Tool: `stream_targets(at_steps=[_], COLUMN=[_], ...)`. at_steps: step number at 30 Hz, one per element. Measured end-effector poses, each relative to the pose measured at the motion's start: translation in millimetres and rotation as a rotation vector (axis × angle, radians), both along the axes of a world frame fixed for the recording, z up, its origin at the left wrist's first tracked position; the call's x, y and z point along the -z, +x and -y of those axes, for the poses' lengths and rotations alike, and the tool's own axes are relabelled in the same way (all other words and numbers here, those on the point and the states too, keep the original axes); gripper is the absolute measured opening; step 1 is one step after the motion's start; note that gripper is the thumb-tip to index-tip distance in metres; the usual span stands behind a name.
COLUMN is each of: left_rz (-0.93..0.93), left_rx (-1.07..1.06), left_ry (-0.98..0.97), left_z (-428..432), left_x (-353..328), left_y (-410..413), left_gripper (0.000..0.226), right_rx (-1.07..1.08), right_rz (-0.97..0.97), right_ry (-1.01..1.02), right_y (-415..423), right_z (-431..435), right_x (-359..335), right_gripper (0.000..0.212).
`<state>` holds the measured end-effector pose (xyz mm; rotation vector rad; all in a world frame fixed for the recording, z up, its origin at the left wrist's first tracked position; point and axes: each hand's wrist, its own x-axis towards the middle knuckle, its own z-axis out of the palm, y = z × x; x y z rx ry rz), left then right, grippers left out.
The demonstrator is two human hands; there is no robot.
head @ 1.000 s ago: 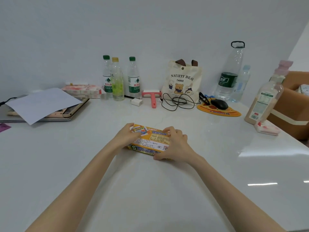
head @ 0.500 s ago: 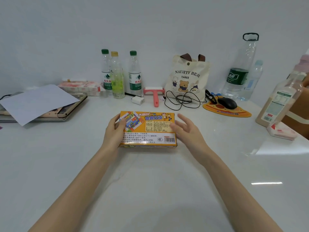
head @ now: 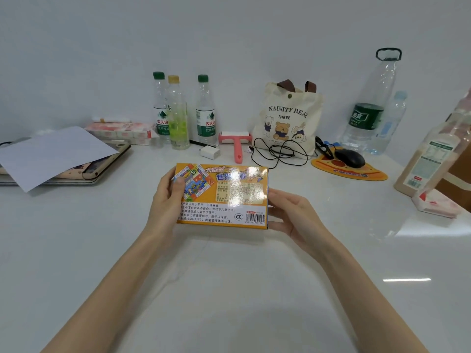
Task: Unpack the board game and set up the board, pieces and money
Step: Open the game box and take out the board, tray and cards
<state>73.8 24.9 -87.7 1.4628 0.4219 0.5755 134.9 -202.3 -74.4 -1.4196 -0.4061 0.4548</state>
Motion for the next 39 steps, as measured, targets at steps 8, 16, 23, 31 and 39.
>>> stream_targets(at_steps=[8,16,23,31,39], left_rz=[0.016,0.026,-0.050,-0.030,-0.067], left_rx=[0.026,0.047,0.040,0.084,0.114], left_ry=[0.029,0.079,0.011,-0.039,-0.126], left_z=[-1,-1,-8,-14,-11], left_x=[3,8,13,11,13], left_y=[0,0,5,3,3], left_gripper=[0.031,0.029,0.027,0.019,0.021], right_rx=[-0.012,0.074,0.102,-0.031,0.182], right_rz=[0.180,0.194,0.212,0.067,0.142], right_ry=[-0.166,-0.257,-0.269,-0.160,-0.180], right_y=[-4,-7,-6,-11,-19], right_z=[1,-7,-6,1,-9], right_x=[3,13,8,-5,-8], right_gripper=[0.029,0.036,0.029,0.029,0.027])
